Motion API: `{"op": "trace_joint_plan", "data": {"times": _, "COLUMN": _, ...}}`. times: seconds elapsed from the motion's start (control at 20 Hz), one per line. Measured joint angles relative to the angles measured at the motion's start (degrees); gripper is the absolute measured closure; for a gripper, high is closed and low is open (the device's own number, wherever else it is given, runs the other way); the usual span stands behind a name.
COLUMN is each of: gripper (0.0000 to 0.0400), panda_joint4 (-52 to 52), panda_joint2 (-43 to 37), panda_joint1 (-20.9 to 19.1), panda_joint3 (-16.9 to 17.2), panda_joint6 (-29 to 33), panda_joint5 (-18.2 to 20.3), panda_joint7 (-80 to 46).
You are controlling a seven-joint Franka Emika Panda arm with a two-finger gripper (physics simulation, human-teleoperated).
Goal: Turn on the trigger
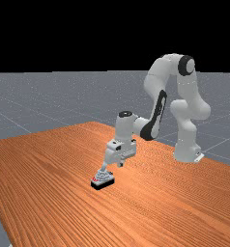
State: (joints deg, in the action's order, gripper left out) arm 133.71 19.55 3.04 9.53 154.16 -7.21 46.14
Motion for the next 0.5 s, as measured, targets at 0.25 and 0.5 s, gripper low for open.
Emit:
{"op": "trace_joint_plan", "data": {"times": 0.25, "gripper": 0.04, "panda_joint4": 6.21, "panda_joint2": -3.64, "panda_joint1": 0.96, "panda_joint3": 0.88, "panda_joint6": 2.54, "panda_joint5": -2.46, "panda_joint7": -2.26}}
{"op": "trace_joint_plan", "data": {"times": 0.5, "gripper": 0.04, "panda_joint4": 6.61, "panda_joint2": -3.94, "panda_joint1": 0.25, "panda_joint3": -1.61, "panda_joint6": 2.92, "panda_joint5": 1.07, "panda_joint7": -0.1}}
